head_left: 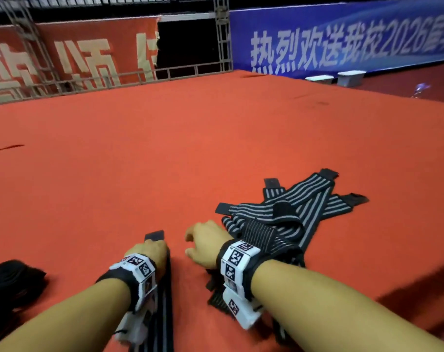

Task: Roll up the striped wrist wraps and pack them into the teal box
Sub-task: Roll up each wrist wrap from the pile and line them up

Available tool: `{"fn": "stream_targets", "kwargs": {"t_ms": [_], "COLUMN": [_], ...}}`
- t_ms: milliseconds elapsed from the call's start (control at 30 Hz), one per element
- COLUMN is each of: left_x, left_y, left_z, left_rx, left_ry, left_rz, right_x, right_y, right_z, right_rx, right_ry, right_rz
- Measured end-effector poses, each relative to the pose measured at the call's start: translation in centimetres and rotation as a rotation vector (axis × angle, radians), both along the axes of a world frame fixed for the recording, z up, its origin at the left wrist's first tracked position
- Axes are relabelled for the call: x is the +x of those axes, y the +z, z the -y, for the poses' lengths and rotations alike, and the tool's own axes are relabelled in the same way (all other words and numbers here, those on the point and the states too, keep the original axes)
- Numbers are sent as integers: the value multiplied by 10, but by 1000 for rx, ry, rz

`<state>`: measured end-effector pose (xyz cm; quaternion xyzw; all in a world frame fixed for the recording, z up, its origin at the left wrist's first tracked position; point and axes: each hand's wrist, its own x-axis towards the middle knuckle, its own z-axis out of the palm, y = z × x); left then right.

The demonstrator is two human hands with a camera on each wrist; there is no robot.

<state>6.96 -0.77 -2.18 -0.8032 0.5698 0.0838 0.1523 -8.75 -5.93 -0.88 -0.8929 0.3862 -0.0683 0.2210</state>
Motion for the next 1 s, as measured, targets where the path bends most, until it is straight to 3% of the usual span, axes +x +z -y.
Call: {"fn": "stream_targets", "kwargs": {"t_ms": [167,267,400,533,667,833,1000], "left_x": [-73,-133,-198,-225,-229,-227,-230], "left_y": [41,51,43,20,7,-5,-11], "left_z": [62,93,123,136,150,156,144], "left_rx": [-271,-333,-279,-184,-190,-143,-109], "left_ry": [-5,-72,-124,-138,-50,-16,-34], "left_rz": [-289,-476,-649,-702,-764,-718,-705], "right_x": [-92,-138,-175,-194,-207,-205,-204], "right_y": [31,27,-5,-24,-19,-25,-32], "right_z": [70,96,108,110,116,114,104], "right_rx": [-52,-88,-1,129,134,284,308], "right_ry": [-351,-478,-430,-355,-428,-446,-482], "right_rz": [121,13,-203,-78,76,-8,-25]}}
